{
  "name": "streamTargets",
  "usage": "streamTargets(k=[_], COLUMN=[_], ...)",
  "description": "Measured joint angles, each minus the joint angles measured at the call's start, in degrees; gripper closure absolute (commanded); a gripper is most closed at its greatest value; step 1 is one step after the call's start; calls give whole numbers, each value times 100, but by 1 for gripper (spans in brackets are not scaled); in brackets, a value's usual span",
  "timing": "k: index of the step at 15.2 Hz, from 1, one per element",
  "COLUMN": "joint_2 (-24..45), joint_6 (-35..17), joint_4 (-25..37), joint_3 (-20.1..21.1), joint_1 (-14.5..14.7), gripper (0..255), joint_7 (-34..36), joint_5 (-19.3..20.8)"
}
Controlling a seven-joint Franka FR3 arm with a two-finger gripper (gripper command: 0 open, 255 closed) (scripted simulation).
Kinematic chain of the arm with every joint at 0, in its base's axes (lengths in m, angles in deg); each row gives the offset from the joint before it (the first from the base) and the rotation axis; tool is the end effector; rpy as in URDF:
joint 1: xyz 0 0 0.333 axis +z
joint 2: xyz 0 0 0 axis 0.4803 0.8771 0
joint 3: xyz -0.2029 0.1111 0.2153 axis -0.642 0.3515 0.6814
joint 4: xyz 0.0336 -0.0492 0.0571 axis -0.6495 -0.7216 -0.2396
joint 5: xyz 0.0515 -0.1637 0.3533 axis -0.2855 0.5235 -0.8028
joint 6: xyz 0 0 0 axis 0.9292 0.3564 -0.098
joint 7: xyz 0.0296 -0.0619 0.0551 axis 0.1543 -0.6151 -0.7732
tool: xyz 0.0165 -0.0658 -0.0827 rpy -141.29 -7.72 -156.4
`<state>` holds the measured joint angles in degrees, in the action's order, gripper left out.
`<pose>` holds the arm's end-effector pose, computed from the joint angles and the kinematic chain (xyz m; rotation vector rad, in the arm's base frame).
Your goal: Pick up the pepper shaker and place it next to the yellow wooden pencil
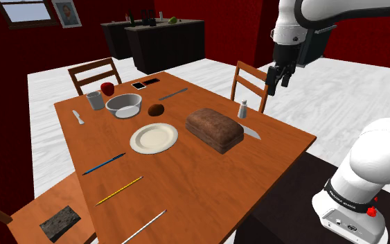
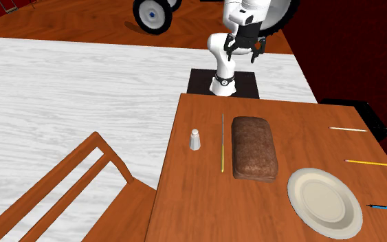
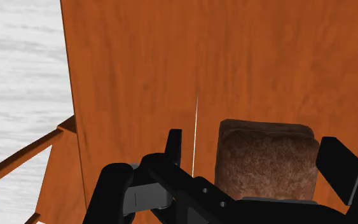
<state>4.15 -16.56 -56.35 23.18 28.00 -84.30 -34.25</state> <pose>0.3183 0.0263 0.5725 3.1111 -0.0045 -0.0352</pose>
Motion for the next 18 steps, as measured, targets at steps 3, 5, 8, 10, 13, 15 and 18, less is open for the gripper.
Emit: streamTargets(k=[3, 5, 8, 10, 13, 15, 18], joint_2=[210, 504, 1002, 1301, 1806, 2286, 2874], joint_6=[-197, -512, -941, -1251, -1623, -1935, -2280], joint_4=[10, -7, 75, 73, 227, 406, 677], joint_3=[-71, -160, -311, -362, -496, -570, -687], joint_1=[-40, -93, -180, -209, -287, -328, -397], gripper=[0, 0, 0, 0, 0, 0, 0], joint_7=[-104, -237, -457, -541, -740, -850, -1040], joint_5=[76, 173, 326, 389, 506, 566, 640])
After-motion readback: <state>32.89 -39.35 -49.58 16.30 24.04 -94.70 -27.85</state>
